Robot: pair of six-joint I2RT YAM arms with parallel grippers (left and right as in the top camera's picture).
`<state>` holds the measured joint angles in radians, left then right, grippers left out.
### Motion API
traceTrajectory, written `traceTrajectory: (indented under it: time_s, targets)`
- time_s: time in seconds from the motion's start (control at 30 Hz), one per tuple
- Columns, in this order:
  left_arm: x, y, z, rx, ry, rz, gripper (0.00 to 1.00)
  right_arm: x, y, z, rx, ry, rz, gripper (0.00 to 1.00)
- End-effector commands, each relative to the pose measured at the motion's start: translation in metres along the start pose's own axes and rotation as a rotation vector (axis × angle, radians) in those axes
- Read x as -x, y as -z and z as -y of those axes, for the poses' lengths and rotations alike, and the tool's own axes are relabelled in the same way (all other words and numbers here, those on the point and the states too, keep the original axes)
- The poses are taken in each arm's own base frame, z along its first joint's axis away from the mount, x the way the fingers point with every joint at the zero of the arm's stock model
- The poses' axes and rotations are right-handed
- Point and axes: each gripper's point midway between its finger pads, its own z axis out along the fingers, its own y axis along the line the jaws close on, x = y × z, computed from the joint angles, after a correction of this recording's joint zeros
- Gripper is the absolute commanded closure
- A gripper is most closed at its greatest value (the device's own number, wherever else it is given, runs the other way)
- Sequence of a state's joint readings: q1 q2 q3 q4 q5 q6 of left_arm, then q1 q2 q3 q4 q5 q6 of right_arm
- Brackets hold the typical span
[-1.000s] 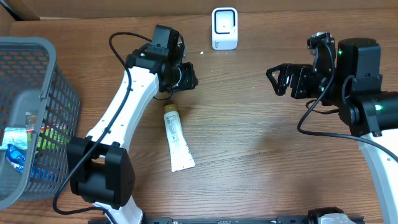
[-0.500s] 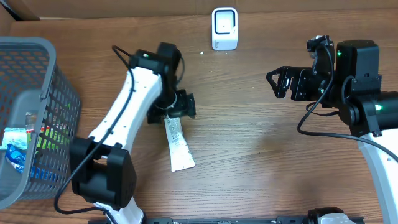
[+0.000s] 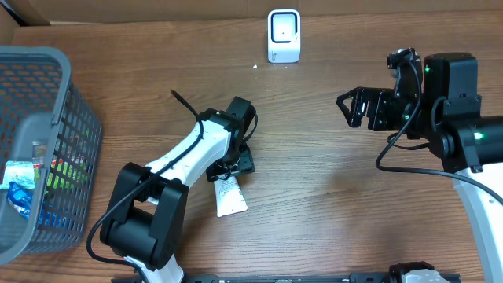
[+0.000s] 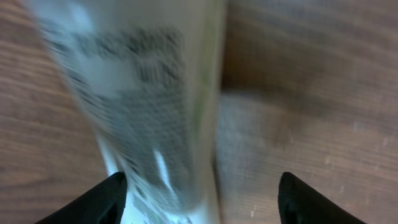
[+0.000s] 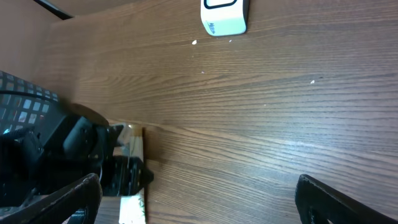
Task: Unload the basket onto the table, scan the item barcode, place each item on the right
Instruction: 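Lift the white tube out and lay it on the table center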
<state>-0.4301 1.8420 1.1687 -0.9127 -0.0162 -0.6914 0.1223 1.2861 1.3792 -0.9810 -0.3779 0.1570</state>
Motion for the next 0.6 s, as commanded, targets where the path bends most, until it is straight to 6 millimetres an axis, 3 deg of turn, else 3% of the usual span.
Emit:
traceTrajectory:
  time_s: [0.0, 0.1, 0.37, 0.47, 0.53, 0.57]
  targets:
    - [0.025, -0.003, 0.007, -0.022, -0.070, 0.119, 0.59, 0.009, 0.006, -0.006, 0.012, 0.017, 0.028, 0.00]
    - [0.038, -0.003, 0.021, -0.065, -0.145, 0.184, 0.94, 0.008, 0.006, -0.006, 0.011, 0.014, 0.022, 0.00]
    - [0.058, 0.004, 0.041, -0.125, -0.292, 0.282, 0.96, 0.006, 0.006, -0.005, 0.009, 0.012, 0.016, 0.00]
    - [0.062, 0.007, 0.045, -0.135, -0.294, 0.298, 0.88, 0.008, 0.006, -0.005, 0.010, 0.015, 0.022, 0.00]
    - [0.066, 0.013, 0.048, -0.145, -0.292, 0.308, 0.66, 0.009, 0.006, -0.006, 0.011, 0.016, 0.026, 0.00]
    - [0.069, 0.019, 0.050, -0.150, -0.290, 0.309, 0.50, 0.009, 0.006, -0.006, 0.012, 0.017, 0.027, 0.00]
